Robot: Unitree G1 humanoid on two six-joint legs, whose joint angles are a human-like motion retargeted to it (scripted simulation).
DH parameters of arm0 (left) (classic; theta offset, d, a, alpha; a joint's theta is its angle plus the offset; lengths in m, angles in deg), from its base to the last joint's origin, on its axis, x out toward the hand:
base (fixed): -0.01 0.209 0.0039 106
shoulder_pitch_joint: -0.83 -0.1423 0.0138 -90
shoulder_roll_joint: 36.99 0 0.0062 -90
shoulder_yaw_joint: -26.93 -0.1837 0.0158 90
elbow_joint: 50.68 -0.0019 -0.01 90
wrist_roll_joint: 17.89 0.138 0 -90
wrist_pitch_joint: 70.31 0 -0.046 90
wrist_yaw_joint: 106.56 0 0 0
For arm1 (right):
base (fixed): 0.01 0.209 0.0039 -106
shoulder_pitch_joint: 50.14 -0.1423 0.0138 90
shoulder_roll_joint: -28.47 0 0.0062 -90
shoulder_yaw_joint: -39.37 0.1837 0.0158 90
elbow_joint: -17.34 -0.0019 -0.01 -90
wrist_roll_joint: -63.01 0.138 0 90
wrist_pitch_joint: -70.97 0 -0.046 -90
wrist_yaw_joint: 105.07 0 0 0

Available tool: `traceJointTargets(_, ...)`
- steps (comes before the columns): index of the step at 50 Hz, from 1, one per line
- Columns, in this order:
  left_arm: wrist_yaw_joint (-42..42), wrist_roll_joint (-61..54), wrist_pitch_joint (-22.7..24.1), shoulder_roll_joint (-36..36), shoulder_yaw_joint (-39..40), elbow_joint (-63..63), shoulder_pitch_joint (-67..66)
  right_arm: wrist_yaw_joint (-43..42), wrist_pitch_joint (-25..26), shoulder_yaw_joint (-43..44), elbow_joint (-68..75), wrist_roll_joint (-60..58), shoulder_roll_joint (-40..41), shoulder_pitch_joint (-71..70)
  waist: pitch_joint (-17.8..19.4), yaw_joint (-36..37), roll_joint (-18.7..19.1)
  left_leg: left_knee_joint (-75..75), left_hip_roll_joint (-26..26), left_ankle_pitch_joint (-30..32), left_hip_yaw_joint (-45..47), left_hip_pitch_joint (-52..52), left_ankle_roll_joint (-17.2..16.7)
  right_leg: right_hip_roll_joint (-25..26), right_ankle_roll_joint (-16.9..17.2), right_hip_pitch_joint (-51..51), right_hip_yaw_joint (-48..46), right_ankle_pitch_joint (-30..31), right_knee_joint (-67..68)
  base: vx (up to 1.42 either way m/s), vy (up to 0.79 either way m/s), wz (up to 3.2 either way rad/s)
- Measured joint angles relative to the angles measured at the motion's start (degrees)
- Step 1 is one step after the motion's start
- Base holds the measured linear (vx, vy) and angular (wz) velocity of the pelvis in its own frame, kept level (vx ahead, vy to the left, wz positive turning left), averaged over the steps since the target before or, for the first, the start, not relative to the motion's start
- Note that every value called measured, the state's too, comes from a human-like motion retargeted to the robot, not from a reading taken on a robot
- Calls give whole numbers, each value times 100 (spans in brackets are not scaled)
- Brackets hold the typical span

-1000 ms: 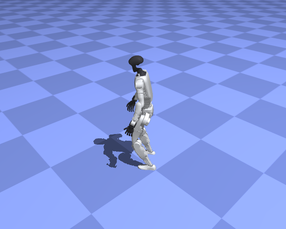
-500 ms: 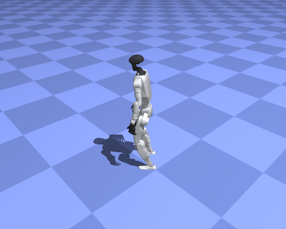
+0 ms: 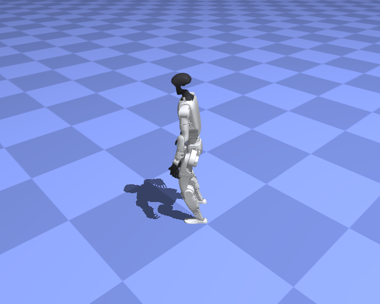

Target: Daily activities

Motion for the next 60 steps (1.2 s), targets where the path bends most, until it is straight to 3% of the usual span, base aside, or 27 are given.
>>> traceJointTargets(31, 194, 102, 247, 206, -698, -22, 399, -202, -131, -313, -235, 459, 338, -180, -129, 149, -306, -1424, -332, 883, -182, 194, -118, -286, -17, -277, -56, 16, -107, 0, 0, 0)
traceJointTargets(41, 183, -112, 344, 151, -869, -126, 435, -252, -116, -51, -329, 1764, 418, -130, -187, 55, -146, -1527, -245, 994, -207, 108, -207, -207, -124, -325, -118, 88, -189, 0, 0, 0)
traceJointTargets(49, 281, -304, 337, -53, -1107, -279, 484, -146, 49, -123, -855, 3739, 805, -238, -178, -52, 86, -900, -70, 738, -143, -275, -281, -61, -234, -426, -117, 169, -136, -1, 0, -1)
traceJointTargets(54, 193, -56, 325, -198, -1492, -235, 488, 225, 126, -353, -2473, 5753, 1183, -578, -121, -157, 200, 12, 171, 339, -1, -648, -304, 95, -251, -488, -111, 239, 39, -7, 4, -13)
traceJointTargets(60, 127, 416, 580, 622, -1955, 721, 473, 800, -40, -1147, -7448, 8562, 1045, -1219, -136, -189, 407, 1116, 662, -165, 185, -1024, -177, 469, -230, -471, -81, 457, 82, -6, 9, -30)
